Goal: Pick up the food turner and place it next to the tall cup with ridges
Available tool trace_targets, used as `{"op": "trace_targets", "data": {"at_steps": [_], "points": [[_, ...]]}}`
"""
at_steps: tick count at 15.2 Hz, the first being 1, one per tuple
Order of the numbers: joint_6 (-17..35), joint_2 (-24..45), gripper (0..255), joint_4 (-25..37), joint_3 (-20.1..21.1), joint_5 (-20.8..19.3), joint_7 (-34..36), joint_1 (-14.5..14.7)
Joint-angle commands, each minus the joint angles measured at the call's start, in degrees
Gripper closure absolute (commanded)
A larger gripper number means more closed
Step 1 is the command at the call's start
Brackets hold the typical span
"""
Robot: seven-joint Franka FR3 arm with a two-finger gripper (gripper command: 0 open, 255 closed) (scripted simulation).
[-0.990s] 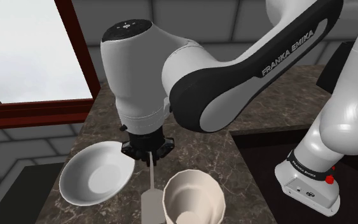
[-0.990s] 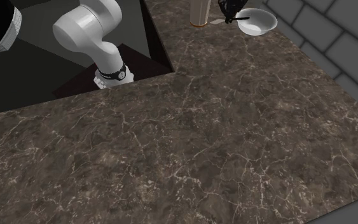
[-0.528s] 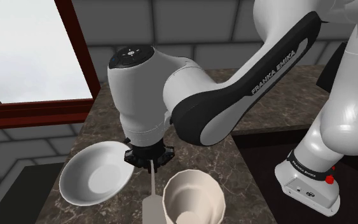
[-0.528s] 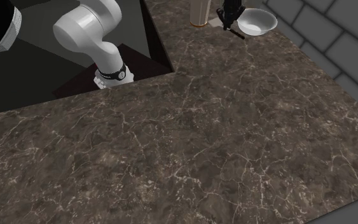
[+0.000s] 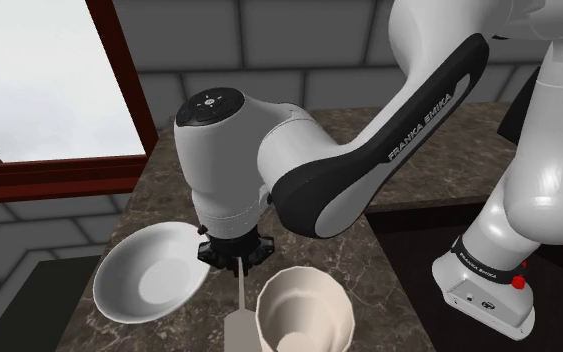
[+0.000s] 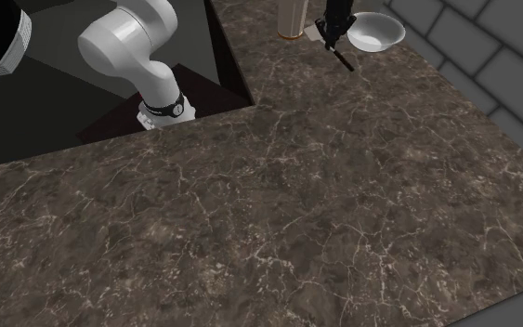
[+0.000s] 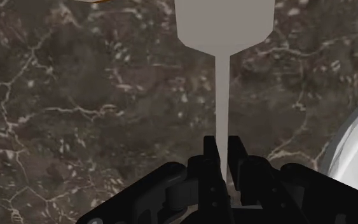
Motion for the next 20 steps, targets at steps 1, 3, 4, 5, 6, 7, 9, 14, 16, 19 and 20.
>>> {"op": "trace_targets", "data": {"at_steps": [1, 3, 4, 5, 6, 7, 9, 14, 16, 19, 20], "points": [[0.0, 0.0, 255, 0.0, 0.0, 0.0, 0.0, 0.0], [0.0, 0.0, 0, 0.0, 0.0, 0.0, 0.0, 0.0], [0.0, 0.0, 0, 0.0, 0.0, 0.0, 0.0, 0.0], [0.0, 0.0, 0, 0.0, 0.0, 0.0, 0.0, 0.0], [0.0, 0.0, 0, 0.0, 0.0, 0.0, 0.0, 0.0], [0.0, 0.0, 0, 0.0, 0.0, 0.0, 0.0, 0.0], [-1.4, -1.3, 0, 0.7, 0.7, 1.5, -1.0, -0.6], [-5.7, -4.8, 0, 3.1, 2.3, 5.3, -3.5, -1.9], [-5.7, -4.8, 0, 3.1, 2.3, 5.3, -3.5, -1.9], [-5.7, -4.8, 0, 3.1, 2.3, 5.3, -3.5, -1.9], [-5.7, -4.8, 0, 3.1, 2.3, 5.3, -3.5, -1.9]]}}
